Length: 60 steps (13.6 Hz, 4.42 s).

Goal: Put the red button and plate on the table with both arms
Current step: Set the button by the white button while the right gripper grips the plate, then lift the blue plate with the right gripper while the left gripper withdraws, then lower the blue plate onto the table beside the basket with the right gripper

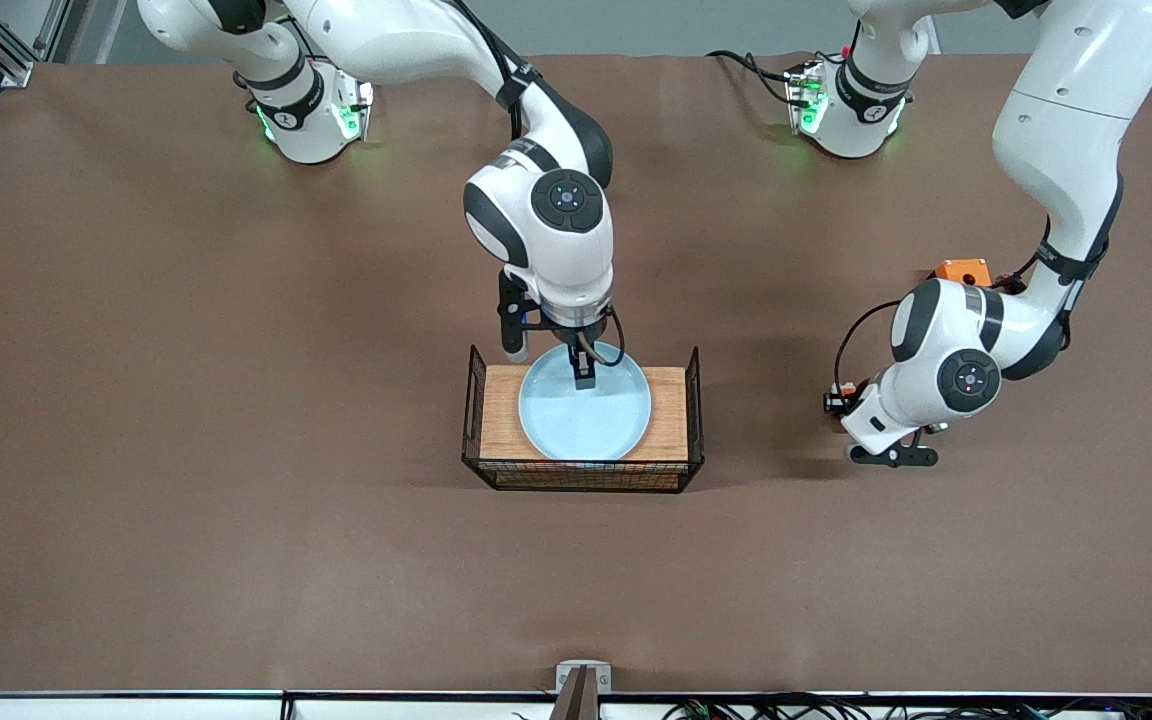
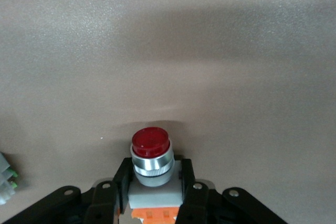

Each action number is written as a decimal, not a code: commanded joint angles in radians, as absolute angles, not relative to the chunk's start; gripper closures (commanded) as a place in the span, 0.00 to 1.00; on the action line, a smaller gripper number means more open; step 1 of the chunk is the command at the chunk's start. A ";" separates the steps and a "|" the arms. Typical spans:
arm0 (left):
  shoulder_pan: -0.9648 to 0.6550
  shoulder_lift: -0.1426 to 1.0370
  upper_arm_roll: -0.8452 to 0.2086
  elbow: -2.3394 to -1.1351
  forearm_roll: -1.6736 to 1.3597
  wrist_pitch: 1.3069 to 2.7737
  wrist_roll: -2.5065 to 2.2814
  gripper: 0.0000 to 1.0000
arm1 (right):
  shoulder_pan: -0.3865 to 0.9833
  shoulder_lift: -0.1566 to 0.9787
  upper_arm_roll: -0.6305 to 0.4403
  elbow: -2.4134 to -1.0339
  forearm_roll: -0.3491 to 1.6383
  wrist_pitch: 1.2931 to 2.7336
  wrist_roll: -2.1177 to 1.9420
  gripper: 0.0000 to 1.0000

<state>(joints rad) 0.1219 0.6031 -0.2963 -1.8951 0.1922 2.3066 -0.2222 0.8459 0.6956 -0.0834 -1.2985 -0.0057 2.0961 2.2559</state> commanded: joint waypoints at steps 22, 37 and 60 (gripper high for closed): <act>0.259 0.032 -0.310 -1.781 0.052 1.853 -0.126 0.01 | 0.730 0.523 -0.034 -1.094 0.149 1.436 1.943 1.00; 0.006 -0.023 -0.048 -1.746 0.025 1.819 -0.127 0.01 | 0.030 0.357 -0.048 -1.352 0.143 1.510 0.332 1.00; -0.041 -0.025 0.034 -1.592 0.004 1.753 -0.132 0.01 | -0.298 0.538 -0.046 -1.870 0.453 2.223 -0.463 0.99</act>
<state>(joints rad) -0.0399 -0.0240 0.0316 -1.6122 0.0063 1.7790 -0.1467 -0.2746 0.5366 -0.0644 -1.8617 0.4261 2.2107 -0.4363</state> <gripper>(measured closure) 0.000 0.969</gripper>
